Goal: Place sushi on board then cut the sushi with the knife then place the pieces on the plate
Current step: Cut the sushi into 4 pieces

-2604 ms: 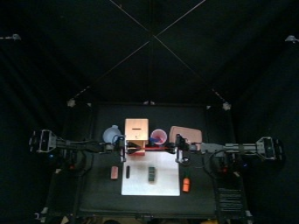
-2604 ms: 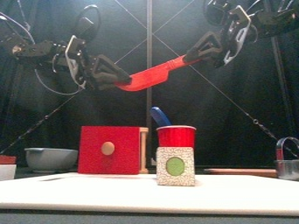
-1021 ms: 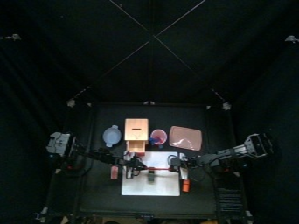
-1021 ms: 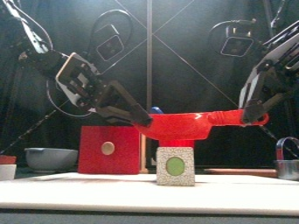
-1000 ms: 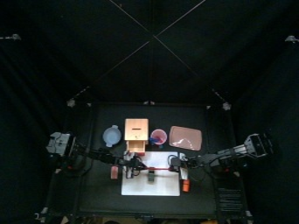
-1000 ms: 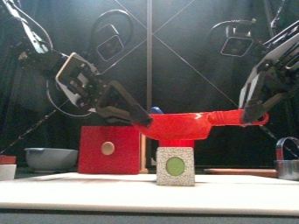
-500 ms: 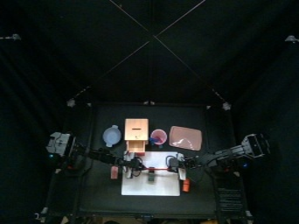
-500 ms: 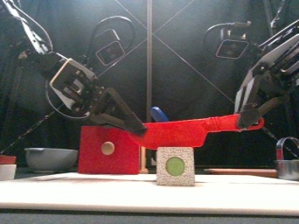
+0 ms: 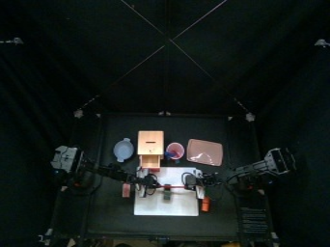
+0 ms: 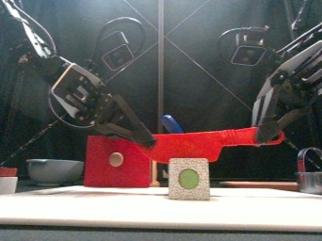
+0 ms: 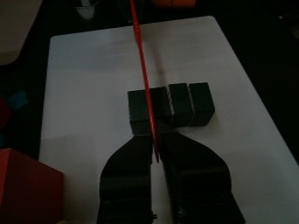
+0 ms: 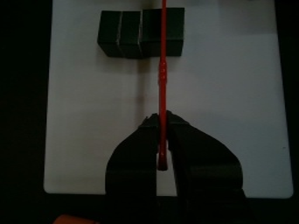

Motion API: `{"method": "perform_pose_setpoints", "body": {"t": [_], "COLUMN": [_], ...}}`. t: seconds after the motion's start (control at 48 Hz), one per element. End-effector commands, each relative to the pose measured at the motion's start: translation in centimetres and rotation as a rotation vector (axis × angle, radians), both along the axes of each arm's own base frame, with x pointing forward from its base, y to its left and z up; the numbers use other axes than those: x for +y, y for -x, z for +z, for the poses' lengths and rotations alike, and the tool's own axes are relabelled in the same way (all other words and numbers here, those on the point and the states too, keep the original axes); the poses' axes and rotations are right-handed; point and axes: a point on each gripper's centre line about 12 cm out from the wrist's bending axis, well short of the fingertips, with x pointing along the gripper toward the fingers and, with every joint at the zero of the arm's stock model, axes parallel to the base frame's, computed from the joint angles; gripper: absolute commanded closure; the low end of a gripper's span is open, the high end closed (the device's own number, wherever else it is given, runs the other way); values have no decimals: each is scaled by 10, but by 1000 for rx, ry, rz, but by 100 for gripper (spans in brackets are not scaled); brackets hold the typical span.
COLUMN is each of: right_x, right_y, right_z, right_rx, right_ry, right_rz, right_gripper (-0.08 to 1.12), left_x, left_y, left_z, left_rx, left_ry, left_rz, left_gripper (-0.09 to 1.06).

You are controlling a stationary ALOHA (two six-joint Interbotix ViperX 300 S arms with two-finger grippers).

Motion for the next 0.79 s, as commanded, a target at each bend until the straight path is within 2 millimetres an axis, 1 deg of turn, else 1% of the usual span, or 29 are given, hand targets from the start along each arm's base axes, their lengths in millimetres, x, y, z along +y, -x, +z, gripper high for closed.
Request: {"method": "perform_pose_setpoints", "body": {"t": [0.021, 0.354, 0.562, 0.792], "right_x": [2, 2, -6, -13], "right_y": [4, -1, -7, -11], "right_z": [-4, -22, -28, -33], "right_rx": [22, 81, 98, 109], "right_ry": [8, 27, 63, 92], "right_rz": [12, 17, 23, 25], "right_gripper": [63, 63, 63, 63], "left_x": [1, 3, 5, 6], "left_y": [10, 15, 17, 17], "left_z": [-9, -26, -31, -33], "left_rx": [47, 147, 172, 178], "left_ry": [-5, -14, -20, -21], "left_rz": [1, 13, 16, 17], "left_gripper": [53, 53, 53, 53]}}
